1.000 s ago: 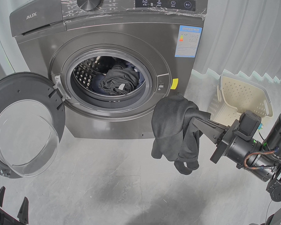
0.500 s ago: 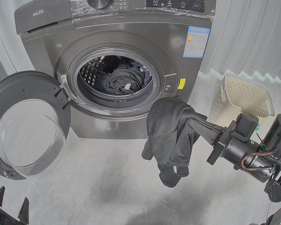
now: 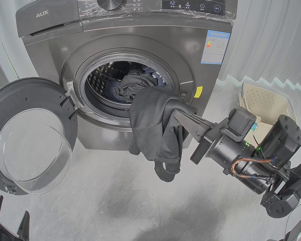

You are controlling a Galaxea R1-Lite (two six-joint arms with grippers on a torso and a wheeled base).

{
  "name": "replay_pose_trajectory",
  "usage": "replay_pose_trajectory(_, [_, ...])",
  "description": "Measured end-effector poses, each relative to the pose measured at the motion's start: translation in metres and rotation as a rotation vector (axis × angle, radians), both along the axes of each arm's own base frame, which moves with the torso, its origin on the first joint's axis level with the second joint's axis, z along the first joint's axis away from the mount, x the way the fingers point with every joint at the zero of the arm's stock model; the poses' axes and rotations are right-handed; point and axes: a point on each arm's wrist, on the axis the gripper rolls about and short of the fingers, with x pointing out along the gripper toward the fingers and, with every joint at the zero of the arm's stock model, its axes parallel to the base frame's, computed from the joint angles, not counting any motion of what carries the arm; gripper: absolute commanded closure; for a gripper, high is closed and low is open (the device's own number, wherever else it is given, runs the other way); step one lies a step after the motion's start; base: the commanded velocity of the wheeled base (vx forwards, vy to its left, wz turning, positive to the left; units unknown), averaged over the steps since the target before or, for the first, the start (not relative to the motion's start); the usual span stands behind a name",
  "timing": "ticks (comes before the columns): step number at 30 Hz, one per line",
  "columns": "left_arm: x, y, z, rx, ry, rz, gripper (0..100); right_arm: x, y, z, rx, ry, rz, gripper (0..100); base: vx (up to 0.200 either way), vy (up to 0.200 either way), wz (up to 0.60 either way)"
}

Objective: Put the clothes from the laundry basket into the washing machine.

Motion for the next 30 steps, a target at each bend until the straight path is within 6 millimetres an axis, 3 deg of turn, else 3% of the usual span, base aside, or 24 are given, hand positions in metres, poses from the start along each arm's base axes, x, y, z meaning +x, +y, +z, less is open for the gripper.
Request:
replay_pose_trajectory(6, [-0.005, -0.003, 0.04, 0.007, -0.096, -0.137, 0, 0.005, 0.01, 0.0, 0.021, -0.005, -0.005, 100, 0.0, 0.0, 0.0])
replay_pose_trajectory(11, [0.012, -0.006, 0.066, 0.052, -0.056, -0.254, 0, 0.009, 0.015, 0.003, 0.044, -0.014, -0.012, 100, 0.0, 0.0, 0.0])
replay_pose_trajectory(20, [0.078, -0.011, 0.099, 0.083, 0.034, -0.431, 0, 0.017, 0.024, 0.008, 0.088, -0.037, -0.022, 100, 0.0, 0.0, 0.0])
replay_pose_trajectory(30, [0.17, -0.039, 0.093, 0.09, 0.112, -0.629, 0, 0.025, 0.035, 0.009, 0.123, -0.055, -0.026, 100, 0.0, 0.0, 0.0])
